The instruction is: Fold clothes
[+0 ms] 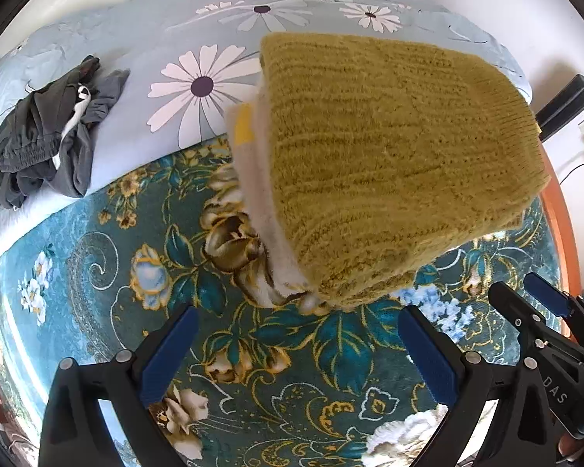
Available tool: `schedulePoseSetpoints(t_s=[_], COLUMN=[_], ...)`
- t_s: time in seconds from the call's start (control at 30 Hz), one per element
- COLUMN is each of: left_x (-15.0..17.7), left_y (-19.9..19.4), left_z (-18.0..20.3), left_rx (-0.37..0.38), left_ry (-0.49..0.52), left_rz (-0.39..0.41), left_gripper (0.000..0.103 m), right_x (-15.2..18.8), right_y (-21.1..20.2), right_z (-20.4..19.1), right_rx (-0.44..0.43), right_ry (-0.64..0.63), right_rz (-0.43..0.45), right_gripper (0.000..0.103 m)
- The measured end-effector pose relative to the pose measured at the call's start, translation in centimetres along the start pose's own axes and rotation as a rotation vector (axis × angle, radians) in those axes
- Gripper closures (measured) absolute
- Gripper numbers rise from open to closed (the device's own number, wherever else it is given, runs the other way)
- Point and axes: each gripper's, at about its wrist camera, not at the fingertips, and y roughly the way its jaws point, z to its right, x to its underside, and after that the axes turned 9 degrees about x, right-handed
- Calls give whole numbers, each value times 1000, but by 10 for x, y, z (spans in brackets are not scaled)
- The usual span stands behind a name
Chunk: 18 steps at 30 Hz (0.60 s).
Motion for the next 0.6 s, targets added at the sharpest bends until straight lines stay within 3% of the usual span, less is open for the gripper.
schedulePoseSetpoints(t_s=[0.6], left_x=[1], left_y=[-6], left_z=[-1], left_rx=[0], left_ry=[-26], left_rz=[4], left_gripper=[0], right_x=[2], right_y=[-3], right_z=[-5], right_rx=[-18], right_ry=[-24], right_rz=[-11], right_gripper=[41])
